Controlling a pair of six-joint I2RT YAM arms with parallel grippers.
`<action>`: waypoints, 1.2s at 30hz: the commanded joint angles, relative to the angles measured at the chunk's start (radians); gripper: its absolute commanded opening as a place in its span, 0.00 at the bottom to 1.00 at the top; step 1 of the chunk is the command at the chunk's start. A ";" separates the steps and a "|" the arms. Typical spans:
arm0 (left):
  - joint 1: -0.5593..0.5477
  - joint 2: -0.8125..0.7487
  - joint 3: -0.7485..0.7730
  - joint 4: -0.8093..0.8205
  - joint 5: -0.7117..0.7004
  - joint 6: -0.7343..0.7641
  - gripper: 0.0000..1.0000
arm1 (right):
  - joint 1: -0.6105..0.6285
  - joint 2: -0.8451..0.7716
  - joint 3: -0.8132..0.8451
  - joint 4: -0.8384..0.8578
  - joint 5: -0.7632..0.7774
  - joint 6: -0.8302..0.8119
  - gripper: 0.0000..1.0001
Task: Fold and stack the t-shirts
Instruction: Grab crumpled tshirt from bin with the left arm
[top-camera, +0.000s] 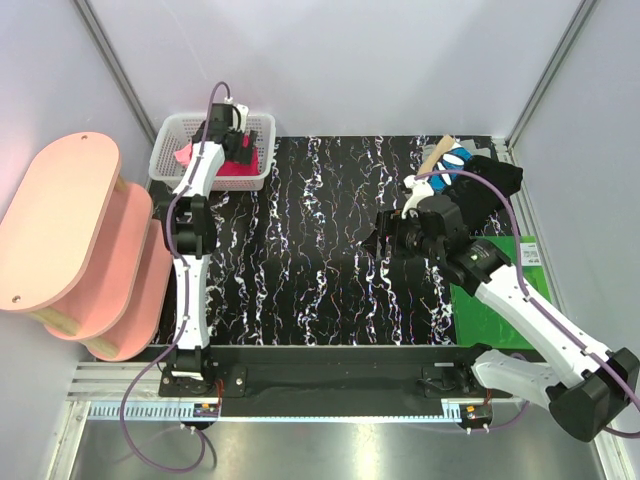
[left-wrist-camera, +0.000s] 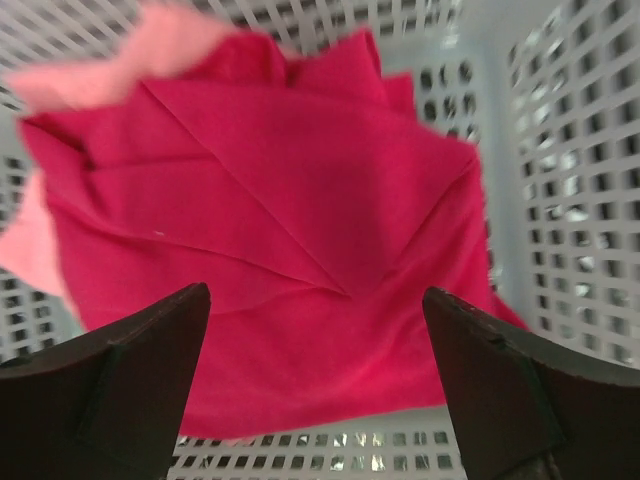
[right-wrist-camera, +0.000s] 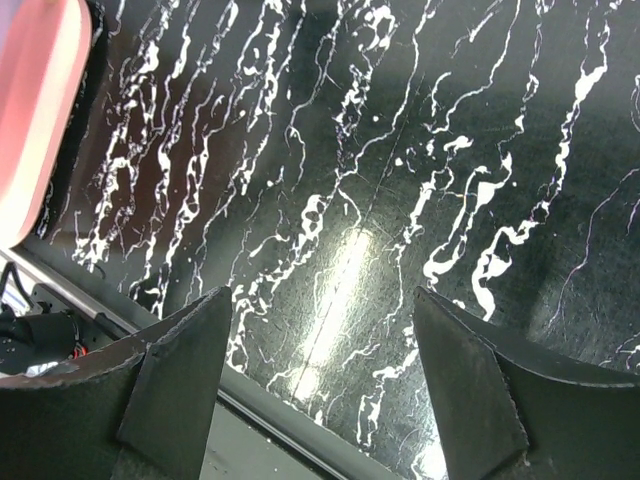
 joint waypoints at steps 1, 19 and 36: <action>0.014 -0.039 0.015 0.081 -0.053 0.018 0.96 | 0.005 0.016 0.002 0.046 -0.003 0.003 0.81; 0.028 0.068 0.018 0.121 -0.078 0.055 0.97 | 0.005 0.013 0.005 0.058 -0.030 0.029 0.82; 0.011 0.046 -0.011 0.126 -0.142 0.152 0.00 | 0.007 -0.028 0.009 0.046 -0.032 0.039 0.78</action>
